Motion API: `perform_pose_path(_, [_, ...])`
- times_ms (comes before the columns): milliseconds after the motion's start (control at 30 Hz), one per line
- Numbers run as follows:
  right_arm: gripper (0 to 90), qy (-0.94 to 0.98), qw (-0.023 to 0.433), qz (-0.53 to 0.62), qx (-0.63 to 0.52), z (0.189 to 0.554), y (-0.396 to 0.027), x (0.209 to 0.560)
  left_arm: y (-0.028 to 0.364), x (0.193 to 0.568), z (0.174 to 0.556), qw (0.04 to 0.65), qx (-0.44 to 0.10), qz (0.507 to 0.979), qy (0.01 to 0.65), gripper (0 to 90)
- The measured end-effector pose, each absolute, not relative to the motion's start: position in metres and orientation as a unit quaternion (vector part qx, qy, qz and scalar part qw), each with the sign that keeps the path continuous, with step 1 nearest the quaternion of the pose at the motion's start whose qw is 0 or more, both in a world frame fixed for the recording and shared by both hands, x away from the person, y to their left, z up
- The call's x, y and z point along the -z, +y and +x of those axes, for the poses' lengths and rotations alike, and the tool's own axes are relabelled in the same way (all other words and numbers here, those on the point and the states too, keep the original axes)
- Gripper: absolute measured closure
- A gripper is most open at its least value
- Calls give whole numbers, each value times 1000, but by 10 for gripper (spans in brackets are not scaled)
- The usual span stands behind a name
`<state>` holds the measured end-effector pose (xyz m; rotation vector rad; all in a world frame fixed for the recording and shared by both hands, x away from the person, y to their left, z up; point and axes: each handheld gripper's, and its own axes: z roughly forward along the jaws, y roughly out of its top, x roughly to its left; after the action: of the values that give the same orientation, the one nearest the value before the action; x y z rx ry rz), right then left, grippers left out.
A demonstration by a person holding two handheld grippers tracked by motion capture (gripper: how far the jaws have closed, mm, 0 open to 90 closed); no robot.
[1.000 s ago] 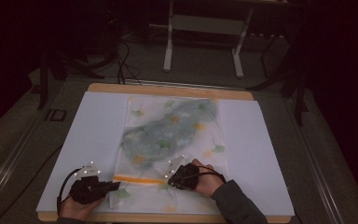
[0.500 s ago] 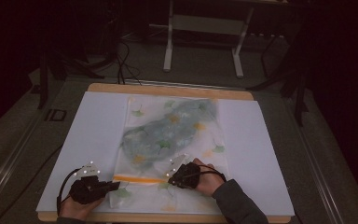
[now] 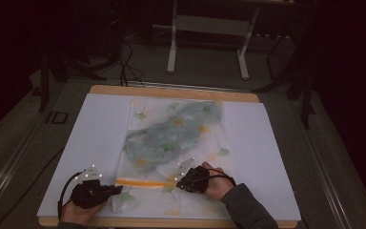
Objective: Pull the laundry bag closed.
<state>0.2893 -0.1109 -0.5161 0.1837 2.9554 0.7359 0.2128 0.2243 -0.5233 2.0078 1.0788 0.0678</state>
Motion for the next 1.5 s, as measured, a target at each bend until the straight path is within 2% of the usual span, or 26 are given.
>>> perform_pose_path(500, [900, 967, 51, 62, -240, 289, -120, 516, 226, 523, 213, 420, -28, 799, 430, 882])
perform_pose_path(1500, [900, 967, 59, 92, -231, 291, -166, 515, 227, 523, 213, 420, -27, 797, 433, 883])
